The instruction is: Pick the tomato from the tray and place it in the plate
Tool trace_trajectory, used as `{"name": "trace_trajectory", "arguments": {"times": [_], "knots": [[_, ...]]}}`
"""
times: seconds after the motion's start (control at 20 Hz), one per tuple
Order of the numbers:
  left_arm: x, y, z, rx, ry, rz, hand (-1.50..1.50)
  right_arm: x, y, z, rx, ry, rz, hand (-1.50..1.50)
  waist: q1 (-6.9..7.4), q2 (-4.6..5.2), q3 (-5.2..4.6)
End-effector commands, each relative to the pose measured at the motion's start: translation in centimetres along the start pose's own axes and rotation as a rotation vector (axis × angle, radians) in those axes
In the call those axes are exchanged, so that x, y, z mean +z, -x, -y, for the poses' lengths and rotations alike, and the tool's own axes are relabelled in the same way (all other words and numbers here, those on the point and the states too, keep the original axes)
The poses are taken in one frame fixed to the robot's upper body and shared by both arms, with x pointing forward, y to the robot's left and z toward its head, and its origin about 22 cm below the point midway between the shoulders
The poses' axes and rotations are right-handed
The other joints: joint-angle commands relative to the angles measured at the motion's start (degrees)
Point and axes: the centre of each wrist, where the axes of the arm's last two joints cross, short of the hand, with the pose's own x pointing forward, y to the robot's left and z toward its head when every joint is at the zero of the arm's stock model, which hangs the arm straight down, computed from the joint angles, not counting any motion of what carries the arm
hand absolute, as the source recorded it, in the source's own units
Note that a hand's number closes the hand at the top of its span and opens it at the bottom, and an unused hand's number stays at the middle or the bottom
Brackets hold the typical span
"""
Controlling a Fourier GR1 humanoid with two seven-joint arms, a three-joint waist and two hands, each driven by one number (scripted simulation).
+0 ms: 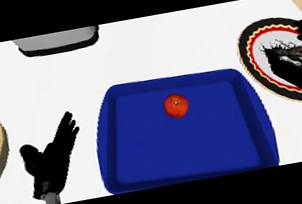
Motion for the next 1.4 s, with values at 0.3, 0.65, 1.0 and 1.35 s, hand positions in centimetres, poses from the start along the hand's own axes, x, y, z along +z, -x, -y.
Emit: {"name": "trace_trajectory", "arguments": {"times": [0.3,0.65,1.0,1.35], "knots": [[-1.6,0.3,0.9,0.020,0.006,-0.070,0.00,5.7,-3.0,-0.8,0.099,-0.073,-0.001,-1.50,0.26,0.06,0.04],[-0.7,0.6,1.1,0.011,0.005,-0.070,0.00,6.6,-5.8,-1.6,0.414,-0.449,-0.145,-1.50,0.88,0.03,-0.15],[-1.8,-0.3,1.7,0.006,0.030,-0.076,0.00,5.9,-10.9,-6.0,0.551,-0.525,-0.239,-1.50,1.21,0.21,0.02],[0.0,1.4,1.6,0.012,0.025,-0.070,0.00,7.2,-11.2,-10.7,0.606,-0.553,-0.278,-1.50,1.24,0.12,0.08]]}}
